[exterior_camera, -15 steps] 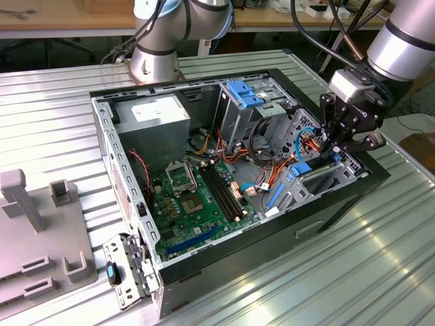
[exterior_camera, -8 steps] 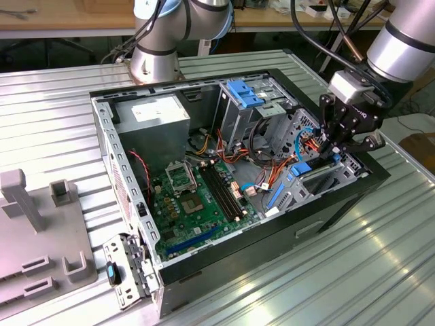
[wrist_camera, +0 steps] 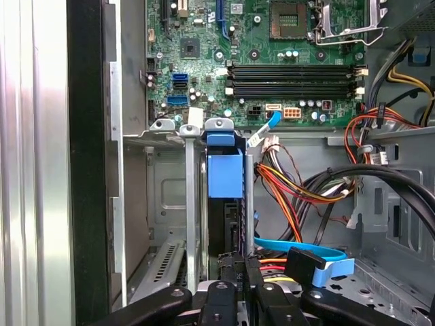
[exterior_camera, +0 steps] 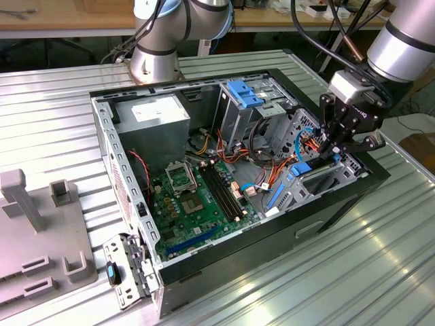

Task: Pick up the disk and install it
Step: 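Insert the first disk wire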

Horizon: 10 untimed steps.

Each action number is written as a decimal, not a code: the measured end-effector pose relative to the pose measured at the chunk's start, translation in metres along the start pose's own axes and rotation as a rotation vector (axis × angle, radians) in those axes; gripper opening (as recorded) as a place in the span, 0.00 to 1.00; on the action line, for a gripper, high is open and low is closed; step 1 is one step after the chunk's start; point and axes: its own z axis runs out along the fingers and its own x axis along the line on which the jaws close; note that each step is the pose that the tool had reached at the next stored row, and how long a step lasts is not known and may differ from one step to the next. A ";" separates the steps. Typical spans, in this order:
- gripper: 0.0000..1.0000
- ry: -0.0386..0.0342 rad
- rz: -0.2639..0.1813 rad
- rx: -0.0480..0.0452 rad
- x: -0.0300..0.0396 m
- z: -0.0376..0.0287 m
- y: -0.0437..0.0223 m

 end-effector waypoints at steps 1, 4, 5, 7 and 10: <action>0.17 -0.0001 0.000 0.0000 0.0000 0.0000 0.0002; 0.17 -0.0001 0.000 0.0000 0.0002 0.0000 0.0002; 0.17 -0.0001 0.000 0.0000 0.0005 0.0000 0.0003; 0.17 -0.0001 0.000 0.0000 0.0008 0.0001 0.0003; 0.17 -0.0001 0.000 0.0000 0.0009 0.0005 0.0003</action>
